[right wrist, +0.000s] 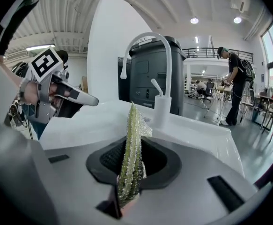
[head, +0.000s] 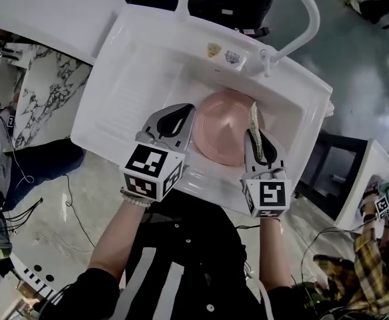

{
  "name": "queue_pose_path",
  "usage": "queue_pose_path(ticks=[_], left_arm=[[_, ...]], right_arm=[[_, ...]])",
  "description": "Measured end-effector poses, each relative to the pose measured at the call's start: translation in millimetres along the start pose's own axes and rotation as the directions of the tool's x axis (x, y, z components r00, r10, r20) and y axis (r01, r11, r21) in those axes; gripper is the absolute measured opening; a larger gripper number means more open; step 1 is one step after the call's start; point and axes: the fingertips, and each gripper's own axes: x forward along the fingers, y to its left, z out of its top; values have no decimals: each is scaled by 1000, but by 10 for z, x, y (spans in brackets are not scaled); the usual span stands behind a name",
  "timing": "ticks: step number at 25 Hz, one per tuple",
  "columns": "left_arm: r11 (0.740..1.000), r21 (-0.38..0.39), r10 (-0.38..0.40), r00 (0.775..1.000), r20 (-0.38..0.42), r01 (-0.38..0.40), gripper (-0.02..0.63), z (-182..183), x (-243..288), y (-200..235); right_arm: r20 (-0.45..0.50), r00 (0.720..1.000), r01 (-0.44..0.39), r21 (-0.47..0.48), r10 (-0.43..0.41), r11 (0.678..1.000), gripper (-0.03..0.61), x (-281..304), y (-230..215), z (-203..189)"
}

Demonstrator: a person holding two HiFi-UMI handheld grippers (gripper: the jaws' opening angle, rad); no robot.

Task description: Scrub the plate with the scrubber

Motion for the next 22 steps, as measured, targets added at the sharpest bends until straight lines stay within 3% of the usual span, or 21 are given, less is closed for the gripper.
queue_pose_path(ticks=[10, 14, 22], left_arm=[[999, -39, 9, 987, -159, -15, 0, -521, 624, 175], [999, -31, 9, 975, -222, -16, 2, -678, 814, 276], [998, -58, -12, 923, -384, -11, 88, -1149, 1104, 371]], right_arm=[[-117, 989, 95, 64, -87, 993, 72, 399, -268, -584], [-162, 981, 113, 41, -105, 993, 72, 561, -306, -747], [-286, 947, 153, 2, -146, 988, 72, 726, -358, -1082]])
